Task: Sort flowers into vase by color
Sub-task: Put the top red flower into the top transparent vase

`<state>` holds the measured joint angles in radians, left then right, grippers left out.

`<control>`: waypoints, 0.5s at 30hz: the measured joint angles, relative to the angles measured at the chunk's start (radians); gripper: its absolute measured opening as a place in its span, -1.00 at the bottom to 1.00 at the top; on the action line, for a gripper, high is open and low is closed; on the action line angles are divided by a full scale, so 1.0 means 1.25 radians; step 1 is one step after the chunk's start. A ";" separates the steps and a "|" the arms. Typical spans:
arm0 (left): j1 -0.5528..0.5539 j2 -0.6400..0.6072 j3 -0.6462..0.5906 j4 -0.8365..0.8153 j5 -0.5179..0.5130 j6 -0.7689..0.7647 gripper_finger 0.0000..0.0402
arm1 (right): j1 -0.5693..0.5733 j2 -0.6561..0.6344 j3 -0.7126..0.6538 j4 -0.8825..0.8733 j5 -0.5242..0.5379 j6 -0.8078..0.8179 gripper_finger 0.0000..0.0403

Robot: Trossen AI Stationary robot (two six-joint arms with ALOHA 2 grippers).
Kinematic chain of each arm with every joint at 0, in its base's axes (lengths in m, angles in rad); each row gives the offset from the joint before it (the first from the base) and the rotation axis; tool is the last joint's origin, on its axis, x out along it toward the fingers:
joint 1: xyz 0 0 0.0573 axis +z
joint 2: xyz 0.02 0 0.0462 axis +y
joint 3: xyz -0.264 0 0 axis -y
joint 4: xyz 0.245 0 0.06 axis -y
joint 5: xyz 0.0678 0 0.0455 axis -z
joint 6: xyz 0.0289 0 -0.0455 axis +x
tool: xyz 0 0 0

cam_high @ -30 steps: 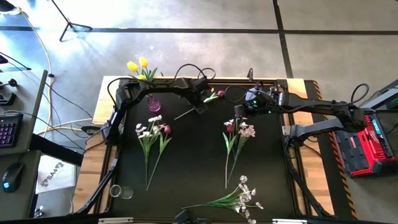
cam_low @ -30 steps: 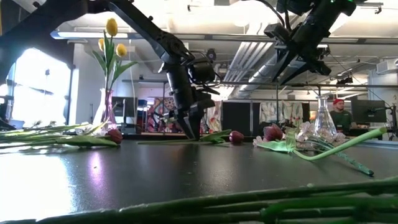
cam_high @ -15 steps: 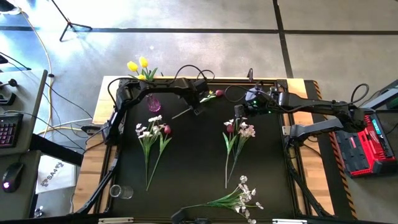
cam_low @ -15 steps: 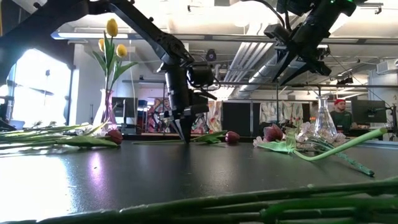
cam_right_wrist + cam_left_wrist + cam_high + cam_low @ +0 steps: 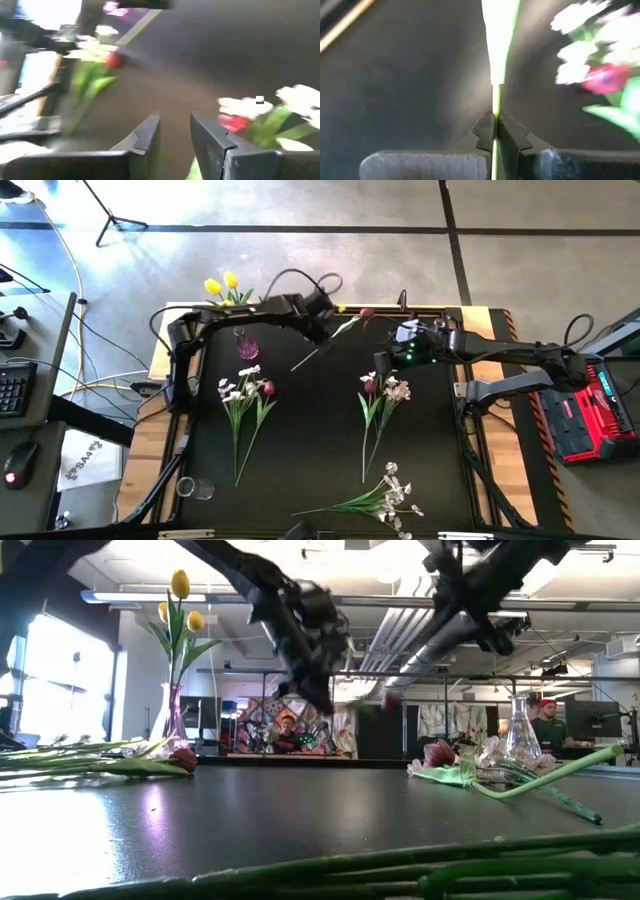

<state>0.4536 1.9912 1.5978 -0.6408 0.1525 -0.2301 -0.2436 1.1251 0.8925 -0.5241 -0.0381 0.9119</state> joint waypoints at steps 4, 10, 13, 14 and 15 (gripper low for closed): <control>0.000 -0.060 0.001 0.077 0.053 -0.024 -1.00 | 0.038 -0.034 0.001 0.073 0.030 -0.044 -0.53; -0.002 -0.134 0.001 0.183 0.110 -0.065 -1.00 | 0.067 -0.089 0.001 0.103 0.179 -0.069 -0.53; -0.011 -0.154 0.001 0.236 0.146 -0.067 -1.00 | 0.069 -0.106 0.001 0.201 0.231 -0.122 -0.53; -0.016 -0.158 0.001 0.247 0.160 -0.072 -1.00 | 0.068 -0.107 0.001 0.244 0.240 -0.148 -0.53; -0.022 -0.161 0.001 0.259 0.179 -0.074 -1.00 | 0.067 -0.107 0.001 0.287 0.243 -0.174 -0.53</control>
<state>0.4263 1.7905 1.5990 -0.3172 0.3768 -0.3224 -0.1598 0.9909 0.8932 -0.1649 0.2651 0.6947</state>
